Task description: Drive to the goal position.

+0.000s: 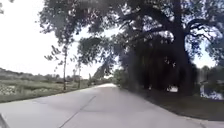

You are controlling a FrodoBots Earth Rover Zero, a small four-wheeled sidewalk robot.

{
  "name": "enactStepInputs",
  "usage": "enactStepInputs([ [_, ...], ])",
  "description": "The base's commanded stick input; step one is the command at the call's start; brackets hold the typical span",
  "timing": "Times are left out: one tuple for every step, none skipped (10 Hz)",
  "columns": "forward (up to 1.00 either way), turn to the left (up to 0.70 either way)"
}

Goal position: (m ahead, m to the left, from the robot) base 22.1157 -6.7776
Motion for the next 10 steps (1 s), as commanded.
enactStepInputs([
  [1.00,0.00],
  [1.00,0.00],
  [1.00,0.00],
  [1.00,0.00],
  [1.00,0.00],
  [1.00,0.00],
  [1.00,0.00],
  [1.00,0.00],
  [1.00,0.00],
  [1.00,0.00],
])
